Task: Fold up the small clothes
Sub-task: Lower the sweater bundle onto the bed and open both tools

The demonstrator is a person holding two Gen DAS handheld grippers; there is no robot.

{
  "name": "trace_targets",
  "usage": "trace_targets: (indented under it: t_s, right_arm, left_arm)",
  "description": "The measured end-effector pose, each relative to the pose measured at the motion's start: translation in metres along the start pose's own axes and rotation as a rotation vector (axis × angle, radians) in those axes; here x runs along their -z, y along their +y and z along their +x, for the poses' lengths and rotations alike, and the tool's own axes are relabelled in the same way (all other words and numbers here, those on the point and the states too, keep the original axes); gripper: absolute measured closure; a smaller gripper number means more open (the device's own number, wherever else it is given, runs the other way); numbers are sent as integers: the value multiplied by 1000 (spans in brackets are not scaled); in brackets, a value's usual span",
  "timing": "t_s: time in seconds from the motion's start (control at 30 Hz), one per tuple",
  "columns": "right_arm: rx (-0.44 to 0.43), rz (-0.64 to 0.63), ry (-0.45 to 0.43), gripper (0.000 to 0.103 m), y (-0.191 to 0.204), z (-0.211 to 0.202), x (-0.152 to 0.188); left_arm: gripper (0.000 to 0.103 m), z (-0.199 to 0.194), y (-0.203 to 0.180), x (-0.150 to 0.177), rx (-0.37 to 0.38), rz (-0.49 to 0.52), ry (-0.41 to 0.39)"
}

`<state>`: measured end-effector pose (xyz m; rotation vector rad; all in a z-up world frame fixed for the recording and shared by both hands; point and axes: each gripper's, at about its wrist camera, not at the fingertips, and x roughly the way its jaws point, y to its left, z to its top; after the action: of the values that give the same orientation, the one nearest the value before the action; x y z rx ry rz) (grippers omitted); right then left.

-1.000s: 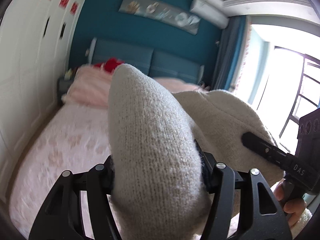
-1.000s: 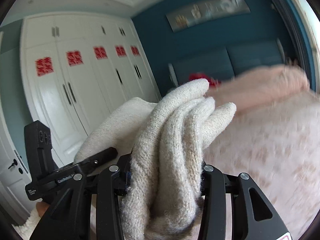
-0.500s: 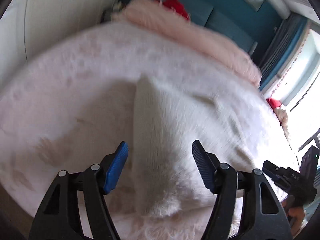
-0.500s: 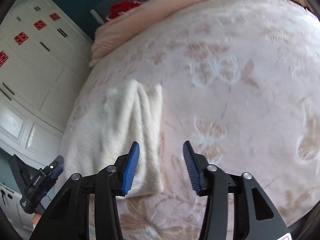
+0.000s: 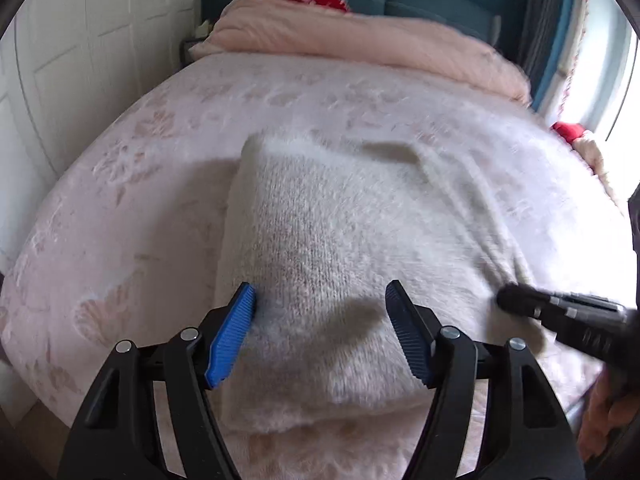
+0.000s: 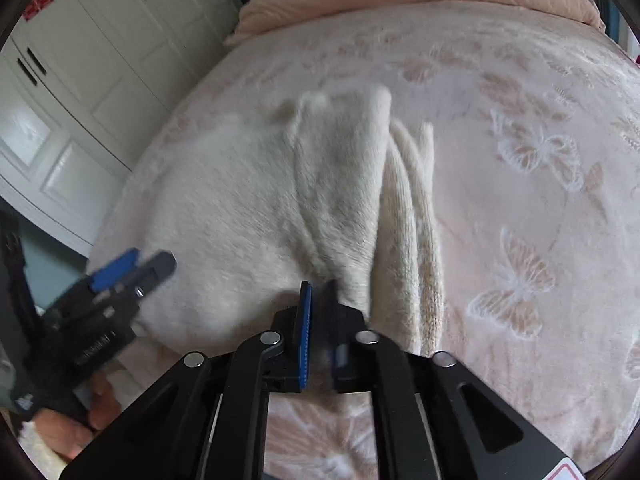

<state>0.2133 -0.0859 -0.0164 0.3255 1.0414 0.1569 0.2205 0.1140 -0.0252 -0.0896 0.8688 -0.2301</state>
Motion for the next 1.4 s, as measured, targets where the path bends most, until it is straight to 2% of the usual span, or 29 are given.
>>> trace_targets:
  t_s: [0.03,0.07,0.1,0.17,0.2,0.23,0.3,0.33,0.37,0.47,0.53,0.6,0.67,0.73,0.77,0.8,0.87,0.93,1.0,1.03,1.1,1.17,1.23,1.3,1.4]
  right_arm:
    - [23,6,-30,58,-4,-7,-5]
    - [42,17,-58,39,-10,-10,-10]
    - [56,37,-65,35,-19,-6,-15]
    - [49,89,30,33,-37,18,-20]
    - [34,140,107,33,-45,35,-22]
    - [-7,187,147,33,-52,49,-20]
    - [-120,277,153,35,-60,63,-15]
    - [-159,306,149,50,-60,65,-14]
    - [-167,318,140,62,-60,64,-15]
    - [-186,294,49,76,-54,32,-26]
    - [-192,265,-35,78,-53,-3,-30]
    - [-123,205,-95,78,-53,-27,-27]
    - [-88,215,-67,73,-68,-19,-20]
    - [-9,250,69,71,-91,15,-5]
    - [-18,274,73,69,-99,18,2]
    - [-41,294,22,69,-100,6,6]
    - [16,254,-60,69,-87,-23,3]
    - [41,125,-121,73,-58,-53,-2]
    - [36,15,-122,78,-28,-63,-5]
    - [31,-18,-94,81,-21,-60,-3]
    - [66,-61,-11,88,-9,-34,8]
    - [115,-36,109,92,-20,9,30]
    - [96,8,74,94,-24,8,42]
    - [93,24,59,94,-18,-7,38]
    - [75,39,-13,89,-10,-37,36]
  left_arm:
    - [30,-5,7,-3,32,-33,-12]
    - [20,-14,20,-8,78,-99,-41]
    - [16,-17,32,-12,91,-154,-62]
    - [13,-9,50,-19,84,-227,-47]
    - [13,5,59,-24,80,-258,6]
    - [13,17,64,-26,87,-279,51]
    - [17,45,72,-21,131,-334,151]
    - [22,55,73,-17,158,-354,180]
    - [34,61,73,-15,210,-375,194]
    - [47,57,66,-24,207,-393,171]
    - [51,43,55,-36,247,-360,123]
    - [51,34,43,-43,301,-329,95]
    - [49,39,32,-41,321,-308,96]
    - [45,62,19,-24,261,-280,146]
    - [43,73,14,-13,200,-271,181]
    - [42,68,13,-9,197,-274,160]
    - [42,46,9,-9,156,-252,112]
    - [44,22,4,-13,115,-210,67]
    - [44,0,-7,-18,71,-132,5]
    - [44,-1,-13,-21,55,-98,9]
    - [44,7,-26,-18,17,-43,68]
    - [44,21,-31,-11,-16,-10,132]
    - [41,30,-35,0,-47,10,165]
    - [41,30,-39,4,-78,32,152]
    - [42,20,-40,6,-83,36,147]
